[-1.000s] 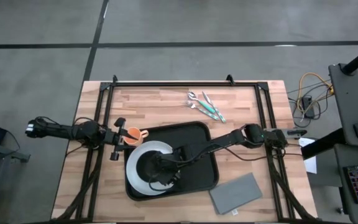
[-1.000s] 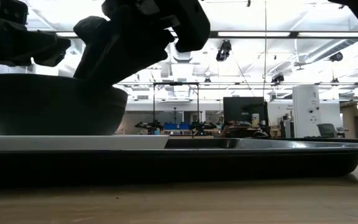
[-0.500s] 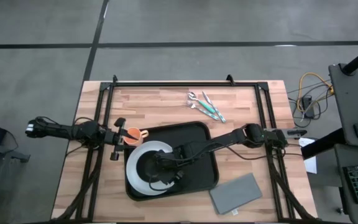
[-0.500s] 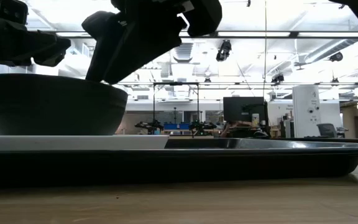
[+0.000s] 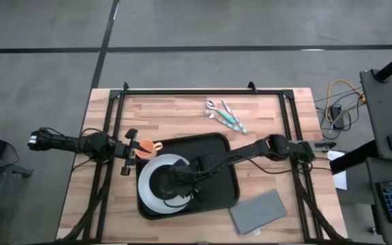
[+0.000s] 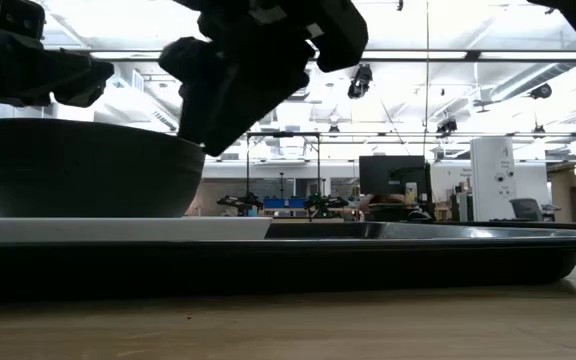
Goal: Set up tray
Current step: Put the black bowl on the white plate, then put the gray napkin on the black tray to the right of the white plate
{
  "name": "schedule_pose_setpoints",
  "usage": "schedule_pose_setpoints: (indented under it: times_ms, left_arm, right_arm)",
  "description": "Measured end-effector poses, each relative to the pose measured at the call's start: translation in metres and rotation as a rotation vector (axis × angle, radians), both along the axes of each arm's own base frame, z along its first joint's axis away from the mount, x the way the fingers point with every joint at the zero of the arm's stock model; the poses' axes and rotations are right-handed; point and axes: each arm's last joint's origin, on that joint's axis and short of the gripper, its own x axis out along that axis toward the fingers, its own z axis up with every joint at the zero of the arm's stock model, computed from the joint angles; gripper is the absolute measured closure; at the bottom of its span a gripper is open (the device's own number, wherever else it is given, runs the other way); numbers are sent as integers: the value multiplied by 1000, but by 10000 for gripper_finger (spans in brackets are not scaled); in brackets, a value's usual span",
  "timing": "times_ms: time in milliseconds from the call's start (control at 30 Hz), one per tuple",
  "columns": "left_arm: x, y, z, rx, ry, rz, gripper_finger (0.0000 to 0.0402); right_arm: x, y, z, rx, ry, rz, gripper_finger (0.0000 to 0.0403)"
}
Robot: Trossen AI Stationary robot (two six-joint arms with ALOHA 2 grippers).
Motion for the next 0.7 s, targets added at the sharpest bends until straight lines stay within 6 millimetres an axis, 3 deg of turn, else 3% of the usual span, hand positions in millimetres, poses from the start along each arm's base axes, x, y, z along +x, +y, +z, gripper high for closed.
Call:
schedule_pose_setpoints:
  times_ms: [700]
  left_arm:
    - [0, 0, 0, 0, 0, 0, 285]
  right_arm:
    - [-8, -10, 11, -49, 42, -82, 209]
